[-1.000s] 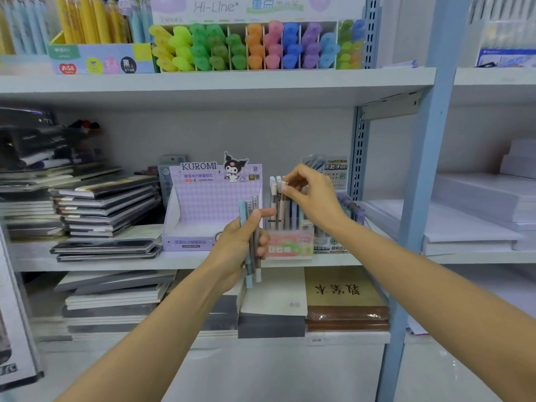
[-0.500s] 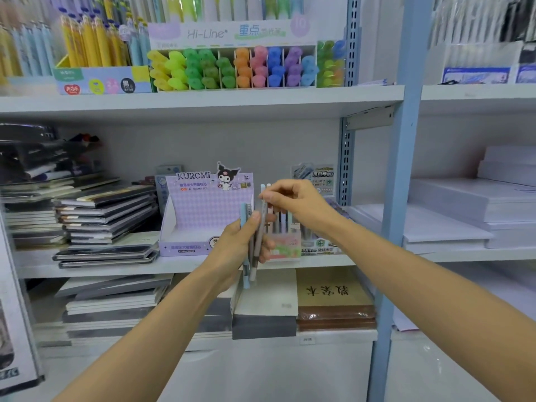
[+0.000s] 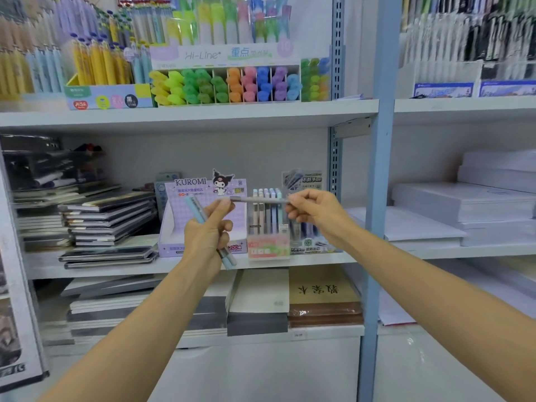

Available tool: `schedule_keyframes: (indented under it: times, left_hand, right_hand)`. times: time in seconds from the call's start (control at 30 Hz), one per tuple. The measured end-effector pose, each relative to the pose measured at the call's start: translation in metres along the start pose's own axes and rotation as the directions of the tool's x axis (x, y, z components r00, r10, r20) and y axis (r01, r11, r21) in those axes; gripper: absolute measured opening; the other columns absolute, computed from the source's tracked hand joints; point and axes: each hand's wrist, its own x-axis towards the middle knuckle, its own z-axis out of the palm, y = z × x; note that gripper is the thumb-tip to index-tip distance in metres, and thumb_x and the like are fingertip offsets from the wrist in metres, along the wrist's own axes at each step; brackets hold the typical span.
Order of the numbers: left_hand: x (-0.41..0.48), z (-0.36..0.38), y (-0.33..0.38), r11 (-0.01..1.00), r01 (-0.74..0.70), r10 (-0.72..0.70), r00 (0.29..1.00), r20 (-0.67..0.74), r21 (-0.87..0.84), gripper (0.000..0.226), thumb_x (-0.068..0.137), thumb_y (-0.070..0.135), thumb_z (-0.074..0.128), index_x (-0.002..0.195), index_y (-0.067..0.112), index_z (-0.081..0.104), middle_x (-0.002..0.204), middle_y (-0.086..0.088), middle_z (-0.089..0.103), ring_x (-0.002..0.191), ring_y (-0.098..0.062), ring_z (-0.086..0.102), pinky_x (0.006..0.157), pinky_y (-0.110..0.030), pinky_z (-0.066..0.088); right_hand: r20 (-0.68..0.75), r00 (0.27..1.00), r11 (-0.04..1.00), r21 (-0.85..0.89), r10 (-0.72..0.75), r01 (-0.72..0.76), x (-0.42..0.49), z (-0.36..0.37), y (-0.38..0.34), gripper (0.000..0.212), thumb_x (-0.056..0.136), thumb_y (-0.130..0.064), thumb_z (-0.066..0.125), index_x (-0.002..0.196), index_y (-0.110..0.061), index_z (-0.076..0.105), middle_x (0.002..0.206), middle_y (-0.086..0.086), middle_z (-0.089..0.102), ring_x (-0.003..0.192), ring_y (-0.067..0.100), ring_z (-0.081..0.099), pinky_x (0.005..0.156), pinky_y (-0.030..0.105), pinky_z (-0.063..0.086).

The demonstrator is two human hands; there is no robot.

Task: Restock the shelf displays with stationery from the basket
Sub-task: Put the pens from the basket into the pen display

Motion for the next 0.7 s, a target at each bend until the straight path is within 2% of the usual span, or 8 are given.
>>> schedule_keyframes:
  times: [0.1, 0.17, 0.23, 0.37, 0.43, 0.57, 0.7]
  left_hand:
    - [-0.001, 0.002, 0.004, 0.999, -0.051, 0.05, 0.999, -0.013, -0.006, 0.019, 0.086, 0.021, 0.07, 0.1, 0.009, 0.066, 0.084, -0.001, 0.075, 0.043, -0.004, 0.048, 0.031, -0.013, 0.027]
    - [-0.002, 0.002, 0.004, 0.992, -0.078, 0.078, 0.997, 0.011, 0.095, 0.012, 0.087, 0.025, 0.07, 0.089, 0.013, 0.071, 0.087, -0.002, 0.074, 0.043, -0.005, 0.046, 0.032, -0.014, 0.026]
    - [-0.005, 0.002, 0.002, 0.975, -0.099, 0.088, 0.994, 0.066, 0.197, 0.011, 0.088, 0.024, 0.069, 0.083, 0.015, 0.072, 0.088, -0.003, 0.074, 0.044, -0.006, 0.046, 0.033, -0.014, 0.027]
    - [-0.011, 0.007, -0.002, 0.929, -0.13, 0.065, 0.979, 0.191, 0.347, 0.011, 0.085, 0.022, 0.072, 0.088, 0.011, 0.071, 0.082, -0.003, 0.075, 0.042, -0.007, 0.047, 0.036, -0.014, 0.032]
    - [-0.013, 0.01, -0.004, 0.907, -0.15, 0.057, 0.969, 0.239, 0.393, 0.014, 0.083, 0.022, 0.075, 0.09, 0.009, 0.072, 0.081, -0.007, 0.075, 0.042, -0.009, 0.048, 0.039, -0.015, 0.036]
    - [-0.012, 0.013, -0.005, 0.893, -0.166, 0.055, 0.963, 0.265, 0.419, 0.014, 0.082, 0.02, 0.075, 0.088, 0.007, 0.074, 0.082, -0.01, 0.075, 0.041, -0.01, 0.048, 0.039, -0.015, 0.036]
    - [-0.009, 0.014, -0.003, 0.889, -0.166, 0.046, 0.959, 0.279, 0.427, 0.01, 0.082, 0.021, 0.075, 0.085, 0.013, 0.074, 0.08, -0.006, 0.076, 0.042, -0.007, 0.049, 0.038, -0.014, 0.035]
  right_hand:
    - [0.255, 0.959, 0.984, -0.154, 0.124, -0.087, -0.01, -0.002, 0.007, 0.011, 0.088, -0.014, 0.067, 0.095, -0.006, 0.068, 0.086, 0.007, 0.073, 0.076, 0.017, 0.066, 0.069, 0.022, 0.055]
    - [0.381, 0.91, 0.963, -0.265, 0.161, -0.059, -0.015, 0.001, 0.007, 0.016, 0.089, -0.018, 0.067, 0.097, -0.004, 0.07, 0.088, 0.006, 0.073, 0.08, 0.015, 0.066, 0.073, 0.022, 0.054]
    - [0.373, 0.922, 0.957, -0.291, 0.107, 0.007, -0.016, 0.009, 0.004, 0.019, 0.091, -0.022, 0.064, 0.102, -0.007, 0.07, 0.09, 0.005, 0.073, 0.08, 0.013, 0.066, 0.074, 0.024, 0.054]
    - [0.244, 0.967, 0.967, -0.218, -0.074, 0.129, -0.012, 0.028, -0.014, 0.025, 0.096, -0.024, 0.056, 0.119, -0.021, 0.065, 0.103, 0.001, 0.072, 0.086, 0.012, 0.067, 0.071, 0.022, 0.055]
    - [0.259, 0.962, 0.961, -0.231, -0.091, 0.153, -0.009, 0.034, -0.02, 0.023, 0.097, -0.027, 0.054, 0.116, -0.023, 0.067, 0.103, -0.001, 0.072, 0.093, 0.013, 0.067, 0.075, 0.024, 0.056]
    - [0.279, 0.957, 0.961, -0.235, -0.079, 0.147, -0.004, 0.036, -0.021, 0.02, 0.095, -0.023, 0.058, 0.106, -0.014, 0.073, 0.104, 0.006, 0.072, 0.102, 0.025, 0.065, 0.092, 0.042, 0.053]
    - [0.305, 0.947, 0.966, -0.194, -0.104, 0.169, -0.001, 0.032, -0.02, 0.019, 0.092, -0.021, 0.063, 0.107, -0.015, 0.072, 0.105, 0.003, 0.073, 0.105, 0.02, 0.065, 0.097, 0.038, 0.052]
